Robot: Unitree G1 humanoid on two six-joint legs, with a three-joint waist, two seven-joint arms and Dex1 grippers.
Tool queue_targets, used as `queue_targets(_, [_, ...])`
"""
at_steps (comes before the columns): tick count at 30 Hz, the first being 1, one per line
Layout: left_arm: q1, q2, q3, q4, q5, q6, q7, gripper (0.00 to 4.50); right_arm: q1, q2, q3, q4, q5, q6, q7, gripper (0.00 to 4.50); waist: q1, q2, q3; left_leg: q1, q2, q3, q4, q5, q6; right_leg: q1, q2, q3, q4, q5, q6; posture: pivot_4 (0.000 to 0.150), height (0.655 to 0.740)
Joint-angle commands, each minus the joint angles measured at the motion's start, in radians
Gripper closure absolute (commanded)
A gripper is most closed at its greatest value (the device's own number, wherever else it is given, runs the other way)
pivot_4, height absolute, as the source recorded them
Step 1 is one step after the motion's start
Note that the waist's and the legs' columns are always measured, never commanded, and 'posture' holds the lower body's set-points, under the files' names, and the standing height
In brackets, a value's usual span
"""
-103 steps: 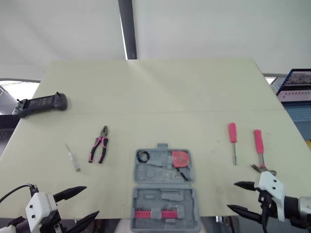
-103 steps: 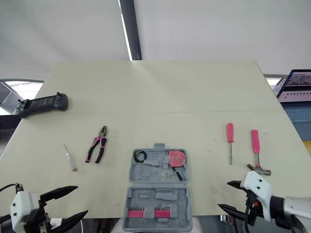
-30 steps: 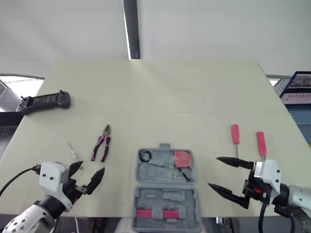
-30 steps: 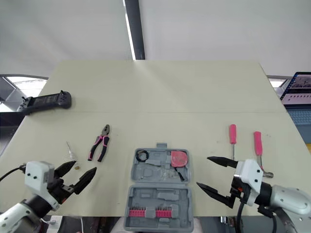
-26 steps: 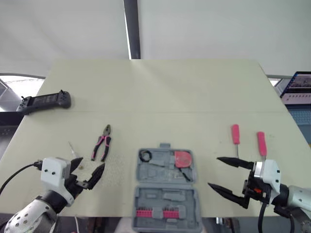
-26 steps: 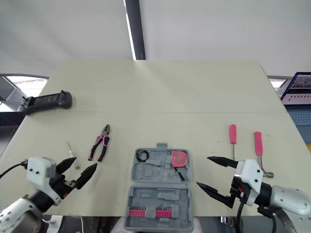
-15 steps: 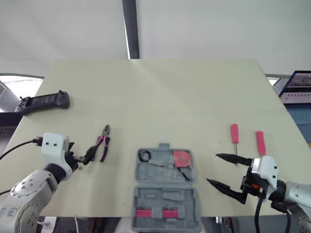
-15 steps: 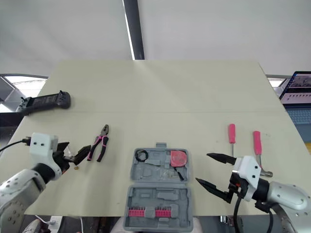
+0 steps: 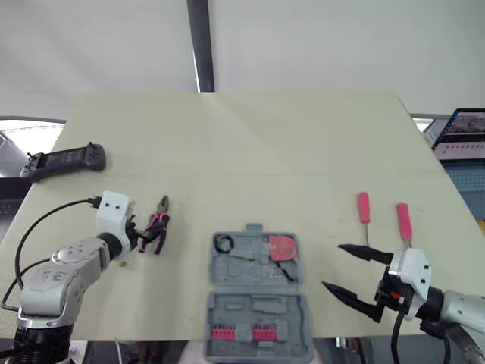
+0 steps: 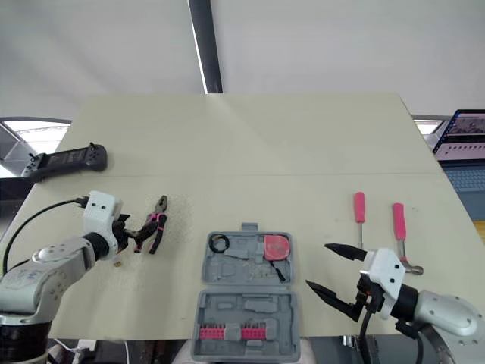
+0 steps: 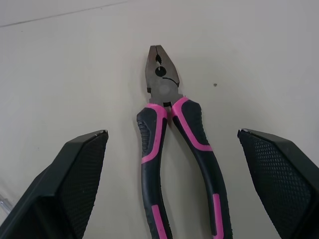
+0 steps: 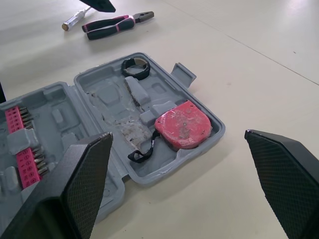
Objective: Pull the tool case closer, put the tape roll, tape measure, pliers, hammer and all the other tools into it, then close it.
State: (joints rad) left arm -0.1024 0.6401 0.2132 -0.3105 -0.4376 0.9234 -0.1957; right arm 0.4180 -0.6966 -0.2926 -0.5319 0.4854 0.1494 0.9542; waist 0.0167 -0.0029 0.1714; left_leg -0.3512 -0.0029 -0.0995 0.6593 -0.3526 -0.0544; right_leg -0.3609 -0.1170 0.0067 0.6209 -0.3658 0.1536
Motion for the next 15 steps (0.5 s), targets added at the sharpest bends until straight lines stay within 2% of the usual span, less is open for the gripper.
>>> queue_targets(1, [-0.017, -0.02, -0.013, 0.048, 0.044, -0.019, 0.001, 0.0, 0.011, 0.008, -0.034, -0.041, 0.003, -0.023, -0.016, 0.02, 0.001, 0.0, 0.0, 0.0, 0.0, 0.0, 0.0, 0.0, 0.0, 0.0, 0.0, 0.0, 0.0, 0.0, 0.0, 0.15, 0.74])
queue_targets(15, [-0.119, -0.076, -0.079, 0.229, 0.13, -0.09, -0.051, 0.0, 0.033, 0.009, -0.048, -0.053, -0.002, -0.029, -0.022, 0.02, 0.004, 0.0, 0.0, 0.0, 0.0, 0.0, 0.001, 0.0, 0.0, 0.0, 0.0, 0.0, 0.002, 0.0, 0.0, 0.15, 0.74])
